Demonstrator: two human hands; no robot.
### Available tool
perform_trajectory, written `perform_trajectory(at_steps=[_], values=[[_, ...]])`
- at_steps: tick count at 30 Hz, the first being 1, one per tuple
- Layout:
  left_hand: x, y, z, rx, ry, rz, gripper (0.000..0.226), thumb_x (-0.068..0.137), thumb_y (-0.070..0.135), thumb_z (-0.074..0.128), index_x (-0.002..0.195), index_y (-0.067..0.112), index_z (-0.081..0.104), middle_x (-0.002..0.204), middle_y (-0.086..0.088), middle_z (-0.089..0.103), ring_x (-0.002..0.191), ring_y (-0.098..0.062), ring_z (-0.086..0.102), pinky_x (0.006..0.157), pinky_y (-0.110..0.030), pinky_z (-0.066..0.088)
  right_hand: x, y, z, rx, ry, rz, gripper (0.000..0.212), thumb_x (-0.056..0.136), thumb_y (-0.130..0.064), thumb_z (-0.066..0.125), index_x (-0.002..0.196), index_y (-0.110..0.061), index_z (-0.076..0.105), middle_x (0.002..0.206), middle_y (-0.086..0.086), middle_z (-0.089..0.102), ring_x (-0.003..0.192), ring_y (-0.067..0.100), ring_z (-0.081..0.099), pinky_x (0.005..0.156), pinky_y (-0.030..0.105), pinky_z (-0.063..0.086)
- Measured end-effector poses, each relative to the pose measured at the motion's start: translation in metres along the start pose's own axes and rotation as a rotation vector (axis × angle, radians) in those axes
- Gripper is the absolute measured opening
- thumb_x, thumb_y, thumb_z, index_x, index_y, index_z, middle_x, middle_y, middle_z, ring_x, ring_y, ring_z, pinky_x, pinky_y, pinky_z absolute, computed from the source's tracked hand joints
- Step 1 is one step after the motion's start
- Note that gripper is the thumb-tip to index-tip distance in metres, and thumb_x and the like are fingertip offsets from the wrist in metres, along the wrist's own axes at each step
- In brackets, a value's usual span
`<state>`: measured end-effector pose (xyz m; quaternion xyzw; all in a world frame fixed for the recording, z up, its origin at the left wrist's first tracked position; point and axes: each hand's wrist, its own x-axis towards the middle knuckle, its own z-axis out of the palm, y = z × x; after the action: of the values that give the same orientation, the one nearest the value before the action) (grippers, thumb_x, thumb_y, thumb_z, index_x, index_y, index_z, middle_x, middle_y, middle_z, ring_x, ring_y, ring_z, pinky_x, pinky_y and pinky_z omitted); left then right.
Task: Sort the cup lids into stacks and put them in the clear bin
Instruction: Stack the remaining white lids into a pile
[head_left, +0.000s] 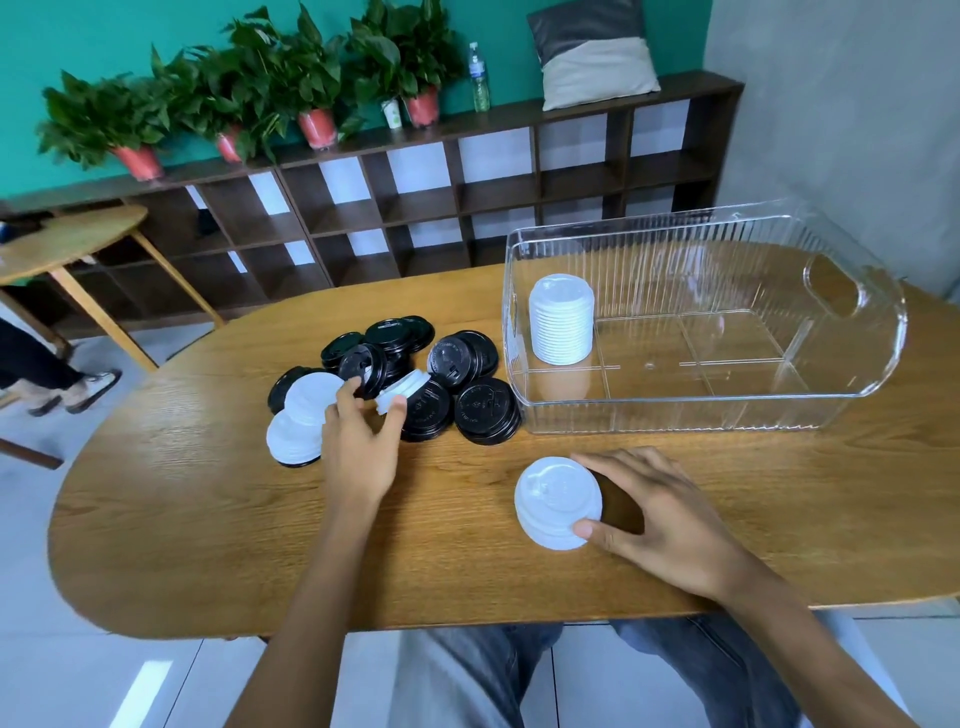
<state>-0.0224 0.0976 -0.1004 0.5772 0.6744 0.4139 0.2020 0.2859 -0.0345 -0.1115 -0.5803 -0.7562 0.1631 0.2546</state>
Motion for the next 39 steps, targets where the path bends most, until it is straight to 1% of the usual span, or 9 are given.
perform_trajectory(at_steps=[3,7,10,13,16,19,22,29,39], values=[[0.012,-0.001,0.013,0.069,0.0,-0.014,0.072,0.096,0.057,0.06,0.154,0.022,0.035,0.139,-0.008,0.059,0.132,-0.029,0.053,0.109,-0.056,0.041,0.0,0.0,0.0,0.01,0.01,-0.002,0.076,0.079,-0.083,0.043,0.145,-0.044,0.043,0.13,-0.032,0.051,0.127,-0.005,0.034,0.107,0.025,0.027],[0.016,0.003,0.022,-0.002,0.049,-0.083,0.068,0.095,0.056,0.064,0.15,0.024,0.04,0.136,-0.008,0.062,0.132,-0.027,0.054,0.115,-0.057,0.034,0.0,0.0,0.0,0.015,0.014,-0.005,0.075,0.079,-0.081,0.045,0.144,-0.043,0.044,0.13,-0.031,0.051,0.127,-0.004,0.034,0.107,0.024,0.026],[0.004,0.006,0.018,-0.215,0.089,-0.078,0.065,0.094,0.045,0.071,0.148,0.024,0.043,0.127,0.004,0.059,0.13,-0.017,0.054,0.111,-0.04,0.04,0.0,0.001,-0.001,0.016,0.017,-0.005,0.075,0.079,-0.08,0.046,0.144,-0.043,0.044,0.13,-0.031,0.052,0.127,-0.004,0.034,0.106,0.023,0.026],[-0.032,0.012,0.014,-0.375,0.115,0.022,0.063,0.091,0.036,0.078,0.145,0.028,0.046,0.127,0.019,0.056,0.119,0.008,0.055,0.103,-0.024,0.043,0.0,0.002,0.0,0.007,0.016,-0.001,0.075,0.08,-0.08,0.046,0.145,-0.044,0.043,0.129,-0.03,0.052,0.127,-0.005,0.034,0.105,0.02,0.024],[-0.085,0.018,0.018,-0.449,-0.022,0.161,0.07,0.08,0.046,0.079,0.142,0.038,0.047,0.141,0.009,0.056,0.124,-0.001,0.056,0.103,-0.019,0.044,0.001,0.002,0.001,0.001,0.011,0.005,0.074,0.08,-0.08,0.046,0.145,-0.044,0.042,0.128,-0.03,0.052,0.126,-0.004,0.034,0.104,0.02,0.023],[-0.126,0.025,0.026,-0.429,-0.212,0.302,0.076,0.078,0.054,0.079,0.145,0.045,0.044,0.143,0.011,0.054,0.132,-0.013,0.053,0.103,-0.015,0.041,0.001,0.001,0.002,0.008,0.011,0.008,0.073,0.08,-0.079,0.045,0.144,-0.043,0.043,0.123,-0.029,0.053,0.124,-0.001,0.036,0.104,0.022,0.024],[-0.139,0.034,0.035,-0.303,-0.355,0.355,0.082,0.075,0.062,0.079,0.144,0.058,0.036,0.14,0.025,0.05,0.133,-0.008,0.05,0.107,-0.019,0.041,-0.001,-0.001,0.0,-0.001,0.002,-0.007,0.07,0.084,-0.072,0.042,0.146,-0.04,0.042,0.125,-0.025,0.055,0.124,0.003,0.039,0.106,0.027,0.029],[-0.136,0.034,0.038,-0.128,-0.387,0.386,0.087,0.07,0.066,0.079,0.143,0.063,0.031,0.138,0.033,0.045,0.13,-0.001,0.049,0.109,-0.03,0.045,-0.004,-0.002,-0.005,0.04,-0.007,-0.045,0.054,0.098,-0.055,0.024,0.142,-0.036,0.049,0.127,-0.023,0.056,0.123,0.003,0.04,0.105,0.031,0.03],[-0.138,0.036,0.034,-0.081,-0.427,0.407,0.082,0.075,0.055,0.078,0.147,0.043,0.041,0.137,0.027,0.045,0.132,-0.006,0.049,0.107,-0.02,0.04,-0.002,0.0,-0.002,0.073,0.02,0.036,0.058,0.099,-0.064,0.03,0.151,-0.041,0.036,0.136,-0.025,0.051,0.13,-0.006,0.033,0.107,0.021,0.024]])
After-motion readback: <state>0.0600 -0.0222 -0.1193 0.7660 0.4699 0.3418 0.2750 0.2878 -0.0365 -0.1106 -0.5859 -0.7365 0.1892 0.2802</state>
